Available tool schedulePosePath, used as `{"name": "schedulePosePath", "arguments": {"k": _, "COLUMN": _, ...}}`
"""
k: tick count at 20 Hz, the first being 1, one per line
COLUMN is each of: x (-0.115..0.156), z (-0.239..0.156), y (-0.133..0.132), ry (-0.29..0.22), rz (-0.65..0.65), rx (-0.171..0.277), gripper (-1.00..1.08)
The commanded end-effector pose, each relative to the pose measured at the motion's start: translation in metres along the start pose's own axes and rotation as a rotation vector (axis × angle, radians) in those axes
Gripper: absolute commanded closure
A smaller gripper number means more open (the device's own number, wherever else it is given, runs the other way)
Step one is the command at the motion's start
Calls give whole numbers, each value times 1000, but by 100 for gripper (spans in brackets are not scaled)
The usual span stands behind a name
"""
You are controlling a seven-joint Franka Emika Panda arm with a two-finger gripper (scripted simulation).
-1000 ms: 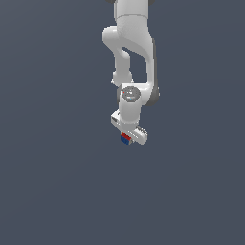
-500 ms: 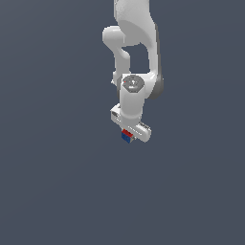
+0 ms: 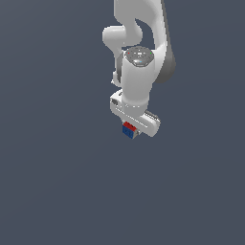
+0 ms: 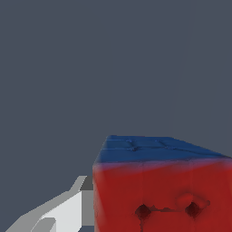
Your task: Pick up the object and move it to a goal position.
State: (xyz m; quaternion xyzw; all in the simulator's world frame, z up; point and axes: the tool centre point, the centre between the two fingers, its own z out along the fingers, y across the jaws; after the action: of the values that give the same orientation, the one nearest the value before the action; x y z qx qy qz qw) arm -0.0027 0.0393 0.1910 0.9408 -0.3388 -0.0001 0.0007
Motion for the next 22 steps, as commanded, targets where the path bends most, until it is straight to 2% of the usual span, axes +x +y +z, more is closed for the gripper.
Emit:
{"name": "schedulePosePath", "arguments": {"k": 1, "x": 5, "z": -26, "y": -6, "ry": 1, "rz": 0, "rx": 1, "gripper": 108}}
{"name": "schedulePosePath", "arguments": {"k": 11, "x": 26, "z": -116, "y": -31, "ry": 1, "rz": 0, "rx": 1, "gripper": 108}}
{"name": "schedulePosePath", "arguments": {"k": 22, "x": 43, "z": -186, "y": -53, "ry": 0, "rz": -1, "rx": 1, "gripper": 108}}
